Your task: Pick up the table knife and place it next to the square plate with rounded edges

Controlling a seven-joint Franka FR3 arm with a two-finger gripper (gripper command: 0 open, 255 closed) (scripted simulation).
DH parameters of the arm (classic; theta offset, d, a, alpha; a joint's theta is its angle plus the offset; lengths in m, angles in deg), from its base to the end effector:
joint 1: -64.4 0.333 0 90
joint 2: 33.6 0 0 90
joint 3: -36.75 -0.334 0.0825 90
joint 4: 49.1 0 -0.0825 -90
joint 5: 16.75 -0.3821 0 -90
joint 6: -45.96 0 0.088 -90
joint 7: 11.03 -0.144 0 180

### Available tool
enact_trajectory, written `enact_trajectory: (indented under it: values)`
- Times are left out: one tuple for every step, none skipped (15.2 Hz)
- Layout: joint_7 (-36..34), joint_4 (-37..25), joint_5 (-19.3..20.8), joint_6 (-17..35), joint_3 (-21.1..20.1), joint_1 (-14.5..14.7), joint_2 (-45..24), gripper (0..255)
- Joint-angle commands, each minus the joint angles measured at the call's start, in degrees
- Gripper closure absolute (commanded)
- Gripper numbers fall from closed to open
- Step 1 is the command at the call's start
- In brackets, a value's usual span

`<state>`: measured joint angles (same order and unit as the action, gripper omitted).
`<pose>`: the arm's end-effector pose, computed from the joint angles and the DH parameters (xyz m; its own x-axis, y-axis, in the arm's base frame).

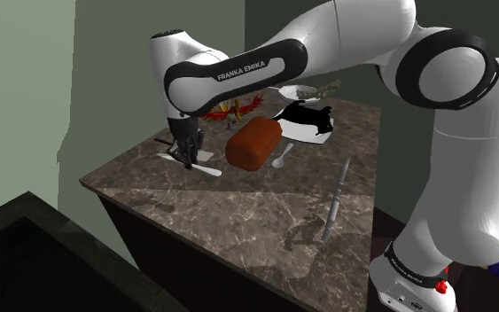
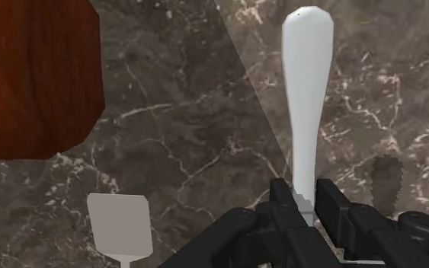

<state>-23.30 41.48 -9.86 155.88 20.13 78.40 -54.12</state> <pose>0.5884 0.3099 0.4187 0.9413 0.3376 -0.0022 0.3376 -0.9412 0.0132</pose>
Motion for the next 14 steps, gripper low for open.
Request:
enact_trajectory:
  values:
    - [1.9,5.45,-1.07,1.87,0.23,-1.82,3.76,255]
    - [2.96,8.09,-1.64,2.7,0.4,-2.71,5.68,255]
    - [4.06,10.62,-2.22,3.46,0.62,-3.55,7.55,255]
    - [5.2,13.04,-2.78,4.16,0.89,-4.34,9.38,255]
    - [6.38,15.36,-3.33,4.8,1.19,-5.11,11.16,255]
    - [7.58,17.59,-3.87,5.38,1.54,-5.83,12.9,255]
    - [8.81,19.73,-4.38,5.92,1.94,-6.52,14.6,255]
    - [10.06,21.79,-4.87,6.4,2.35,-7.19,16.25,255]
    - [11.33,23.77,-5.33,6.84,2.83,-7.82,17.87,255]
    - [12.62,25.68,-5.75,7.23,3.33,-8.42,19.45,255]
    - [13.92,27.51,-6.14,7.58,3.88,-9.0,21.0,255]
    - [15.22,29.27,-6.49,7.89,4.47,-9.55,22.5,255]
    - [16.54,30.97,-6.79,8.16,5.1,-10.09,23.96,255]
    - [17.86,32.6,-7.05,8.4,5.75,-10.61,25.39,255]
